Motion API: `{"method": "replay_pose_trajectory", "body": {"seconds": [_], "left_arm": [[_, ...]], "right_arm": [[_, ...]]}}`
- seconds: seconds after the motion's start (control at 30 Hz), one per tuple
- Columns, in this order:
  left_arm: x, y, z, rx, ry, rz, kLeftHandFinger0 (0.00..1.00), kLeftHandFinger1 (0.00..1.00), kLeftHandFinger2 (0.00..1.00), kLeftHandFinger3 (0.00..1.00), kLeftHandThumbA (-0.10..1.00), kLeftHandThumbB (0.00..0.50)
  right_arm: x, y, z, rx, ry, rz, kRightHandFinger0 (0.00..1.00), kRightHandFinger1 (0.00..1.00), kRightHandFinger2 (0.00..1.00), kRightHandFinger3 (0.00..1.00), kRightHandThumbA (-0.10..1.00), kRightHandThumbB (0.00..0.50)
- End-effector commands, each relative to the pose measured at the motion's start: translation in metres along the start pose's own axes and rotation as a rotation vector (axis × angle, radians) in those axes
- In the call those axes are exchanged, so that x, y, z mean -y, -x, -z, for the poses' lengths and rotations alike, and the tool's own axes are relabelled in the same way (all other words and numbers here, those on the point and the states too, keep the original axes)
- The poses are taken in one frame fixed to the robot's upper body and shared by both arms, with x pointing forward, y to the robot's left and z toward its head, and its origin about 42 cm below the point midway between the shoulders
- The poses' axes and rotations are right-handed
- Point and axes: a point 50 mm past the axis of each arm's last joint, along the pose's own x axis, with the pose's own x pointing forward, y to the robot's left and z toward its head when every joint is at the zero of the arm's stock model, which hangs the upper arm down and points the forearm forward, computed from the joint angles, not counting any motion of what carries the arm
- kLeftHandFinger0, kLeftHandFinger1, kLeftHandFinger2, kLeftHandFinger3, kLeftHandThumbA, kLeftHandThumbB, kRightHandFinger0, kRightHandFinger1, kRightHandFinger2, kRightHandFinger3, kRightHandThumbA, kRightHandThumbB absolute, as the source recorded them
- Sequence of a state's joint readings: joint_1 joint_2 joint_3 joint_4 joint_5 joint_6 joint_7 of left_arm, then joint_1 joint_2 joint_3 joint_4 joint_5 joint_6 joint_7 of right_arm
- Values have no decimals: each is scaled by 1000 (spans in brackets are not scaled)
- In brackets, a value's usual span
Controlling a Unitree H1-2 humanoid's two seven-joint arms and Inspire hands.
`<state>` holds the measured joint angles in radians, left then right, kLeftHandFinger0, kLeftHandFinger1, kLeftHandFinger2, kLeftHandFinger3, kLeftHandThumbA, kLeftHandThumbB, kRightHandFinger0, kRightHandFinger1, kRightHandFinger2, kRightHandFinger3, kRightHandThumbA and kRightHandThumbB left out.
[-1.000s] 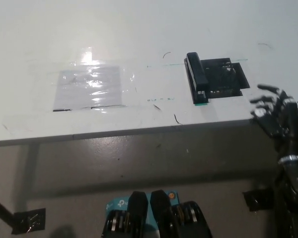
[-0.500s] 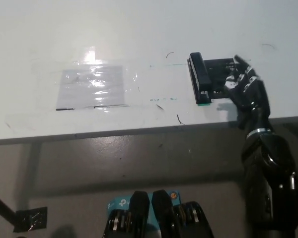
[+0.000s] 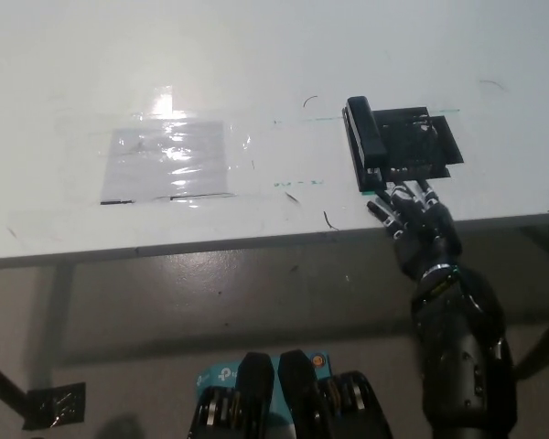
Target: A stapler is kept infront of the robot on the black mark on the desk and the robot uses its right hand to lift the top of the stapler to open it
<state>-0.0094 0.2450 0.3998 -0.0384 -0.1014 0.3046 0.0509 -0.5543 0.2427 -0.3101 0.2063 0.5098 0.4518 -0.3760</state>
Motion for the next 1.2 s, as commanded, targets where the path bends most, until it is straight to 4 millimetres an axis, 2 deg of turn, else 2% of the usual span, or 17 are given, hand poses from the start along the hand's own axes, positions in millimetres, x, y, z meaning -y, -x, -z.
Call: {"method": "replay_pose_trajectory", "body": {"seconds": [0.0, 0.17, 0.2, 0.47, 0.5, 0.63, 0.83, 0.9, 0.93, 1.03, 1.1, 1.17], "left_arm": [[-7, -3, -16, 46, -12, -25, 220, 237, 458, 723, 194, 0], [-9, -3, -14, 55, -20, -15, 219, 240, 467, 747, 259, 0], [-10, -3, -14, 56, -17, -12, 181, 221, 466, 745, 256, 0], [-8, -3, -15, 54, -13, -15, 216, 230, 458, 730, 215, 0], [-8, -3, -14, 55, -12, -11, 240, 254, 473, 724, 213, 0], [-6, -1, -14, 51, -8, -11, 237, 244, 462, 714, 198, 0], [-8, 2, -11, 43, -10, -10, 239, 245, 462, 715, 172, 0], [-8, 2, -10, 45, -6, -11, 226, 227, 445, 712, 175, 0], [-8, 3, -9, 44, -11, -11, 202, 216, 437, 719, 176, 0], [-7, 4, -8, 41, -13, -9, 201, 214, 434, 752, 179, 0], [-7, 4, -8, 43, -13, -3, 223, 240, 450, 746, 191, 0], [-7, 4, -8, 45, -8, -2, 216, 235, 448, 737, 198, 0]], "right_arm": [[-36, 1, -1, -75, -162, -15, 652, 731, 875, 1000, 265, 0], [-42, 3, 1, -86, -155, -4, 634, 716, 842, 989, 274, 0], [-45, 3, 2, -85, -145, 0, 634, 723, 849, 985, 275, 0], [-54, -5, -3, -93, -131, -7, 626, 712, 832, 997, 296, 0], [-59, -9, -7, -93, -126, -17, 643, 714, 826, 989, 298, 0], [-61, -16, -15, -86, -116, -31, 611, 689, 810, 1000, 320, 0], [-71, -29, -31, -56, -92, -35, 595, 667, 786, 932, 378, 0], [-76, -34, -37, -44, -87, -35, 566, 635, 753, 903, 363, 0], [-79, -36, -40, -34, -78, -34, 557, 617, 741, 897, 319, 0], [-84, -39, -46, -22, -61, -31, 546, 616, 747, 885, 284, 0], [-93, -40, -54, 0, -36, -55, 586, 657, 797, 940, 273, 0], [-98, -42, -60, 8, -37, -62, 558, 651, 782, 927, 273, 0]]}}
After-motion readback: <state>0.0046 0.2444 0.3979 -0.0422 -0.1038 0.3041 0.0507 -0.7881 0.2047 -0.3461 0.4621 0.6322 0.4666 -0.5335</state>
